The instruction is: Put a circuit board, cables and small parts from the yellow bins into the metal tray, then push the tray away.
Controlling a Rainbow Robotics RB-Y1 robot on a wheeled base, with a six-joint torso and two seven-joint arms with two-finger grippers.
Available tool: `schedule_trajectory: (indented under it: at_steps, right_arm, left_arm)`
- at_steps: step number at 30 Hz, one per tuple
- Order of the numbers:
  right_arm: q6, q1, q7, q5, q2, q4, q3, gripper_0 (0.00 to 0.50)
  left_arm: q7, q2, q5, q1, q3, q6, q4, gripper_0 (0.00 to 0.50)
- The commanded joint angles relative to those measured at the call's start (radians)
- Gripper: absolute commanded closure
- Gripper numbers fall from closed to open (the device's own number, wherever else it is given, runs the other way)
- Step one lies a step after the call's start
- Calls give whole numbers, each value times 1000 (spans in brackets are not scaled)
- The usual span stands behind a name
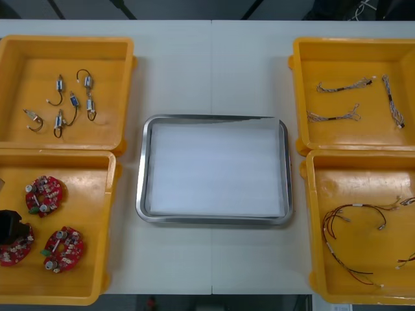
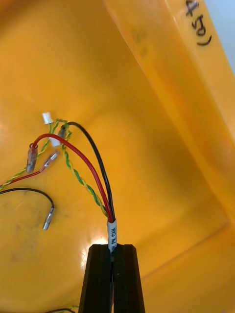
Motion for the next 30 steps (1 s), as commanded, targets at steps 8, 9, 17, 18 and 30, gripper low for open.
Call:
schedule_trajectory:
  at_steps: [8,9,17,18,30]
  right_arm:
    - [186,-138,118,-105,-16,-111,-48,500]
    - [208,-153,147,-111,-19,-114,-48,500]
    - [284,-245,366,-154,-35,-125,-48,500]
    - [284,-251,381,-162,-38,-125,-48,500]
    - [284,-328,641,-271,-84,-128,-43,500]
  left_arm:
    - [41,-5,1,-13,-72,-87,47,0]
    - [41,-5,1,-13,-71,-87,47,0]
    - [43,-5,13,-13,-71,-87,47,220]
    - [41,-5,13,-15,-71,-87,46,267]
    - [43,-5,16,-21,-71,-87,47,500]
